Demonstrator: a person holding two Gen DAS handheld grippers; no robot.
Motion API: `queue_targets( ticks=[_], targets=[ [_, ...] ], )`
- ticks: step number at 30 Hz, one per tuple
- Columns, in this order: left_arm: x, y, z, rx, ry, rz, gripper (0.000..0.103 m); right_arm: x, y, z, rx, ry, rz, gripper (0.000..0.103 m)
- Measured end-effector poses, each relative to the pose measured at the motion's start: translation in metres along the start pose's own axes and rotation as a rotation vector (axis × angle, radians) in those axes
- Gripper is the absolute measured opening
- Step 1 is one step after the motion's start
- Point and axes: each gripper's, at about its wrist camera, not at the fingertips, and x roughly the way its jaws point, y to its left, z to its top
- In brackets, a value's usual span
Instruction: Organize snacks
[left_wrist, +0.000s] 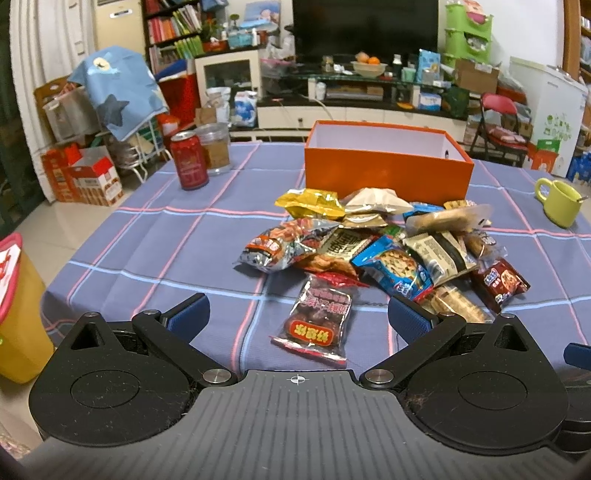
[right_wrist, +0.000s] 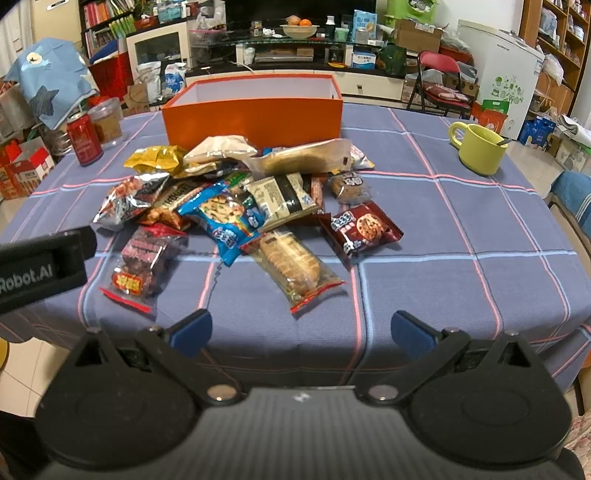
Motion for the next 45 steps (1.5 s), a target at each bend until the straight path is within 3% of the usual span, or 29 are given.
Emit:
queue_targets(
  ticks=[45],
  targets=[
    [0.0032,-0.0028,-0.0031,0.013,0.018,-0.022,0.089,0.0023,-0.0031,0.0,0.02,-0.005,0.031,0.102]
  ],
)
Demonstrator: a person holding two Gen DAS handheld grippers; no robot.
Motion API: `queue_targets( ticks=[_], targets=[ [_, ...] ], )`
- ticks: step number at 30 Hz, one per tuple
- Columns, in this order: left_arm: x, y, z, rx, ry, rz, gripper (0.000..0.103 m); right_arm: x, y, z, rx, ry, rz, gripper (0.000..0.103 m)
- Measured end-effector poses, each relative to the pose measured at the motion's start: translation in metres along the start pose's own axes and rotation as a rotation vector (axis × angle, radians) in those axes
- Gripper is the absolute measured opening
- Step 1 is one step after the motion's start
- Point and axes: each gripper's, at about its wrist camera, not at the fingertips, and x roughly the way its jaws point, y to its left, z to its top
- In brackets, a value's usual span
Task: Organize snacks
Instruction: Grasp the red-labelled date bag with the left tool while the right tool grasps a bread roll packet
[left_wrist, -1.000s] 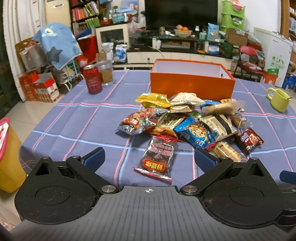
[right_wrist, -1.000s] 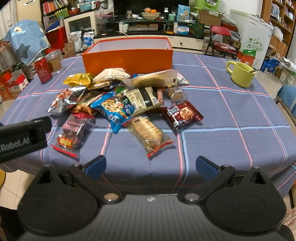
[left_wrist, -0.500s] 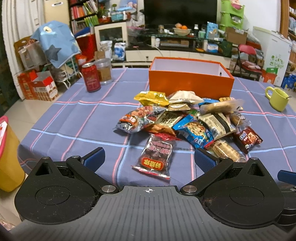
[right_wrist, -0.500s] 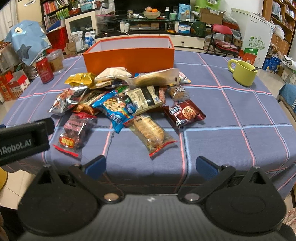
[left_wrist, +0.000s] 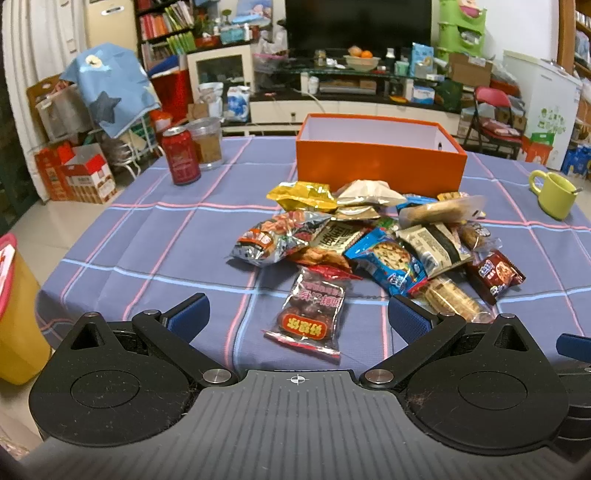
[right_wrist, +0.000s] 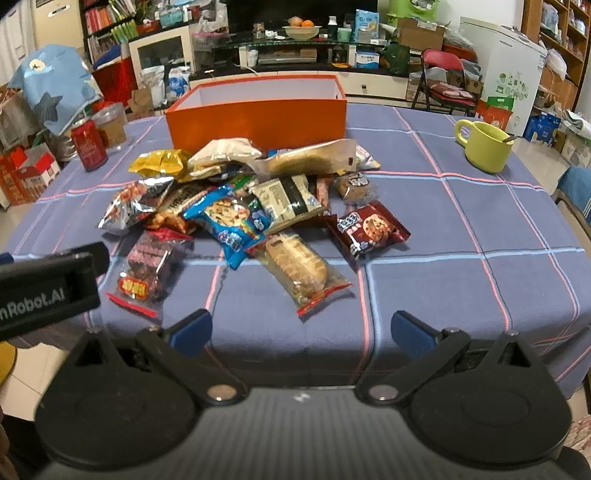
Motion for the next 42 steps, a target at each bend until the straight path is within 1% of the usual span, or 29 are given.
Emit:
queue_targets(
  ticks=[9,11,13,14,16,18,19,20,21,22,23,24,26,27,29,30,31,34,36,37,39,42],
  targets=[
    [0.001,-0.001,-0.001,0.008,0.003,-0.011,0.089,0.0,-0.003,0.001,0.019,-0.002,0.027,0.102],
    [-0.001,0.005,0.001,-0.008,-0.015,-0.024,0.089,-0.005,-0.005,0.002,0.017,-0.03,0.034,0.102],
    [-0.005,0.018,0.005,-0.054,-0.055,-0.051,0.089,-0.021,-0.009,0.006,0.001,-0.125,0.026,0.102],
    [-0.006,0.025,0.008,-0.062,-0.064,-0.059,0.089,-0.032,-0.01,0.006,-0.023,-0.197,0.007,0.102],
    [-0.004,0.036,0.012,-0.071,-0.077,-0.073,0.089,-0.055,-0.016,0.005,-0.071,-0.37,-0.018,0.102],
    [0.0,0.047,0.014,-0.082,-0.092,-0.081,0.089,-0.067,-0.027,0.003,-0.126,-0.518,-0.009,0.103],
    [0.003,0.051,0.015,-0.087,-0.093,-0.077,0.089,-0.068,-0.033,0.001,-0.148,-0.57,0.008,0.103],
    [0.008,0.056,0.015,-0.097,-0.095,-0.081,0.089,-0.063,-0.039,0.001,-0.179,-0.595,0.029,0.103],
    [0.012,0.058,0.014,-0.106,-0.099,-0.099,0.089,-0.057,-0.044,0.005,-0.22,-0.581,0.049,0.103],
    [0.019,0.059,0.014,-0.103,-0.093,-0.123,0.089,-0.046,-0.048,0.011,-0.266,-0.538,0.066,0.103],
    [0.027,0.058,0.014,-0.088,-0.07,-0.138,0.089,-0.036,-0.05,0.014,-0.287,-0.511,0.075,0.103],
    [0.036,0.054,0.015,-0.061,-0.049,-0.145,0.089,-0.028,-0.052,0.016,-0.303,-0.504,0.099,0.103],
    [0.051,0.043,0.013,0.014,-0.031,-0.142,0.089,-0.016,-0.055,0.016,-0.348,-0.533,0.17,0.103],
    [0.059,0.036,0.013,0.049,-0.026,-0.134,0.089,-0.009,-0.052,0.016,-0.381,-0.522,0.197,0.103],
    [0.073,0.029,0.012,0.084,-0.006,-0.143,0.089,0.011,-0.041,0.015,-0.446,-0.45,0.244,0.103],
    [0.08,0.026,0.01,0.09,0.01,-0.148,0.089,0.024,-0.036,0.015,-0.473,-0.403,0.258,0.103],
    [0.088,0.024,0.008,0.093,0.024,-0.152,0.088,0.032,-0.032,0.016,-0.487,-0.379,0.259,0.103],
    [0.108,0.023,0.003,0.079,0.068,-0.131,0.083,0.053,-0.026,0.014,-0.494,-0.322,0.258,0.102],
    [0.117,0.025,0.004,0.055,0.104,-0.126,0.081,0.06,-0.022,0.016,-0.494,-0.297,0.277,0.097],
    [0.118,0.025,0.004,0.052,0.106,-0.13,0.081,0.067,-0.021,0.017,-0.496,-0.284,0.271,0.095],
    [0.12,0.02,0.005,0.076,0.11,-0.124,0.082,0.08,-0.02,0.02,-0.492,-0.246,0.26,0.087],
    [0.125,0.012,0.006,0.112,0.124,-0.116,0.082,0.09,-0.026,0.022,-0.442,-0.171,0.299,0.086]
  ],
)
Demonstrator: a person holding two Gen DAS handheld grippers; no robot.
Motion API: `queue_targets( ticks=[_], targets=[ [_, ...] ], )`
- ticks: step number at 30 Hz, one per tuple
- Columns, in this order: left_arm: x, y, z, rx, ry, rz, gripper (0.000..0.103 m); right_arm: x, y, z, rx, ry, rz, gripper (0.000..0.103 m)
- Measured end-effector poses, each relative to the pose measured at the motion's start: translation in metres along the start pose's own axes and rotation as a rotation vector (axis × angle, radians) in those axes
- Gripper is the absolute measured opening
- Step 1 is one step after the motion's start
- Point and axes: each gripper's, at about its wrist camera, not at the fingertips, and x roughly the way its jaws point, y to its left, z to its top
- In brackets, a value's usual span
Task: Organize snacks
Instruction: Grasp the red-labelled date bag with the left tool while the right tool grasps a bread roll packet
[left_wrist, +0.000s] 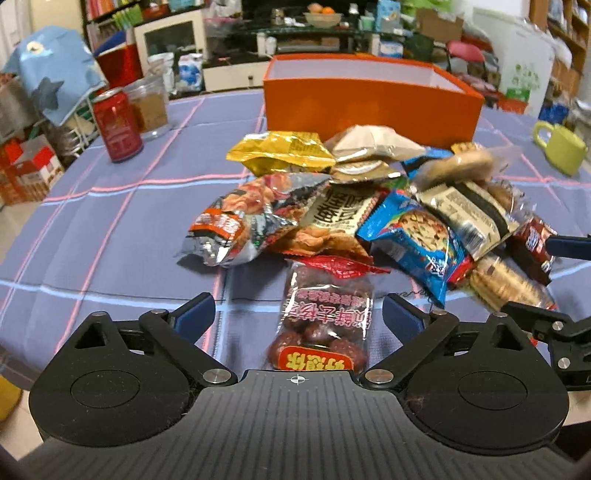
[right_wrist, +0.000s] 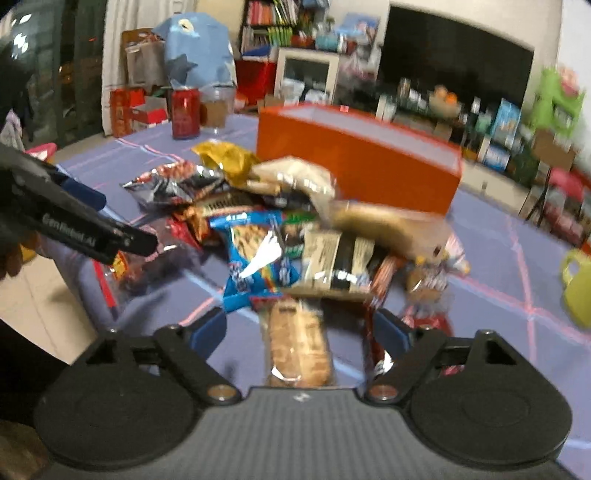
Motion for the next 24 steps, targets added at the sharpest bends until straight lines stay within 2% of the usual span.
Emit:
queue_targets(
  ticks=[6,8,10,15,17,21,24],
  targets=[
    [0.004,-0.008,-0.005,0.013,0.004,-0.043,0.079,0.018,0.001,0.001,0.023,0.043,0.029,0.084],
    [0.004,-0.003,-0.008,-0.001,0.006,-0.054,0.075,0.022,-0.001,0.0,0.033,0.059,0.034,0.082],
    [0.005,0.001,-0.011,-0.007,0.012,-0.065,0.065,0.025,-0.002,0.0,0.041,0.071,0.033,0.08],
    [0.013,0.002,-0.012,-0.029,0.037,-0.089,0.055,0.034,-0.008,0.0,0.102,0.114,0.061,0.075],
    [0.016,-0.001,-0.012,-0.031,0.043,-0.101,0.055,0.037,-0.008,-0.002,0.103,0.134,0.075,0.07],
    [0.024,-0.002,-0.012,-0.063,0.063,-0.13,0.056,0.039,-0.008,-0.004,0.107,0.146,0.092,0.073],
    [0.025,-0.003,-0.013,-0.056,0.058,-0.125,0.058,0.04,-0.011,-0.004,0.128,0.145,0.104,0.074]
  ],
)
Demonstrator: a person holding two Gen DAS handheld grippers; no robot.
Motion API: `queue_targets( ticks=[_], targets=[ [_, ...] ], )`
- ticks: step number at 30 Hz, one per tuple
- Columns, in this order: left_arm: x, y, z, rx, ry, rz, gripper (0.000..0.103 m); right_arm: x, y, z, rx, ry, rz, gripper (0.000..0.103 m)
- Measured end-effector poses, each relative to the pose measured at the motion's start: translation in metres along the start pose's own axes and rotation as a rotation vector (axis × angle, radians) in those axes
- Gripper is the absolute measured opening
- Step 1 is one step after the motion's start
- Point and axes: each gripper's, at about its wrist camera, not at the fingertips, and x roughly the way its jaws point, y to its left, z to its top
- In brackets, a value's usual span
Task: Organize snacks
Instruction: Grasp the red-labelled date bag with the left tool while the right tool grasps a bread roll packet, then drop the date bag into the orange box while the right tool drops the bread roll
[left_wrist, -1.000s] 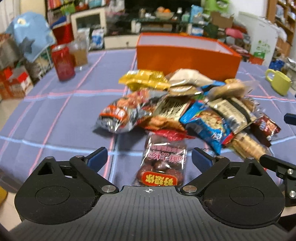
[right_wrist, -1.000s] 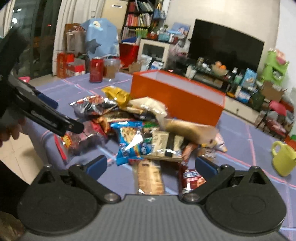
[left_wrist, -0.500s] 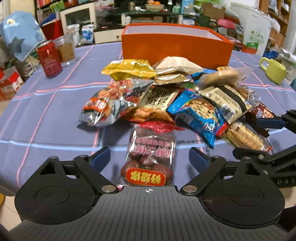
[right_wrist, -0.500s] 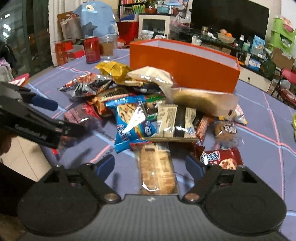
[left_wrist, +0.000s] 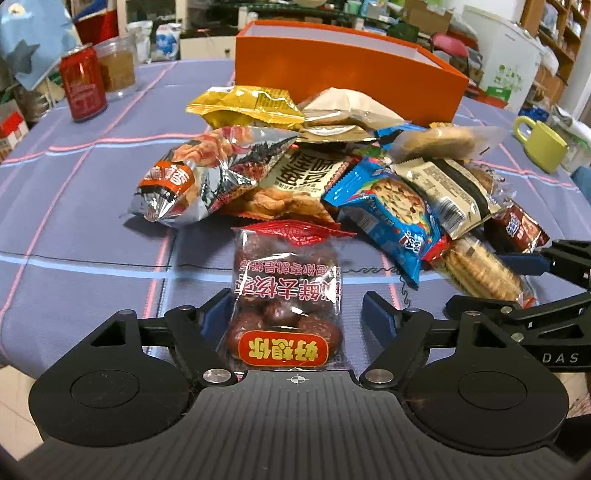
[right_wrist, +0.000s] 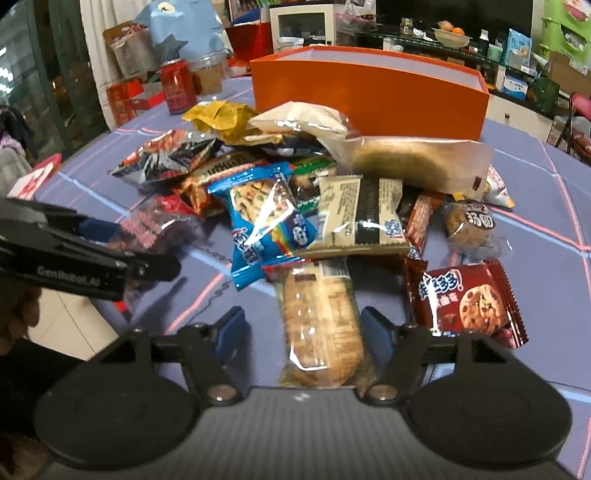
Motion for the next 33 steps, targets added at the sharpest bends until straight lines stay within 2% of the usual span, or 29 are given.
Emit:
queue_targets(
  ticks=[4,8,9,10,11,12,14,21,27,33],
  targets=[
    [0.001,-0.004,-0.002,0.012,-0.007,0.01,0.065,0.0,0.003,-0.001,-0.02,0.002,-0.009,0.074],
    [0.004,-0.011,-0.004,0.046,-0.014,0.039,0.064,0.0,0.002,0.0,-0.014,-0.001,-0.024,0.071],
    [0.004,-0.013,-0.005,0.057,-0.021,0.051,0.059,0.0,0.003,0.0,-0.017,-0.001,-0.031,0.067],
    [0.003,-0.014,-0.005,0.062,-0.026,0.059,0.047,0.0,0.002,0.0,-0.013,0.0,-0.038,0.063],
    [0.002,-0.015,-0.005,0.067,-0.031,0.06,0.038,-0.001,0.002,0.001,-0.008,0.001,-0.045,0.054],
    [0.0,-0.015,-0.004,0.064,-0.031,0.047,0.034,-0.001,0.002,0.002,-0.002,0.002,-0.049,0.05],
    [-0.001,-0.014,-0.004,0.053,-0.024,0.022,0.033,-0.002,0.0,0.003,0.01,0.01,-0.049,0.046],
    [-0.007,-0.012,-0.004,0.023,-0.019,-0.011,0.032,-0.005,0.006,0.002,-0.011,0.006,-0.058,0.044],
    [-0.021,-0.019,-0.006,0.065,-0.052,-0.003,0.031,-0.018,0.015,0.003,-0.061,-0.037,-0.066,0.044],
    [-0.038,-0.028,-0.007,0.094,-0.088,-0.022,0.031,-0.033,0.014,0.002,-0.035,-0.06,-0.061,0.044]
  ],
)
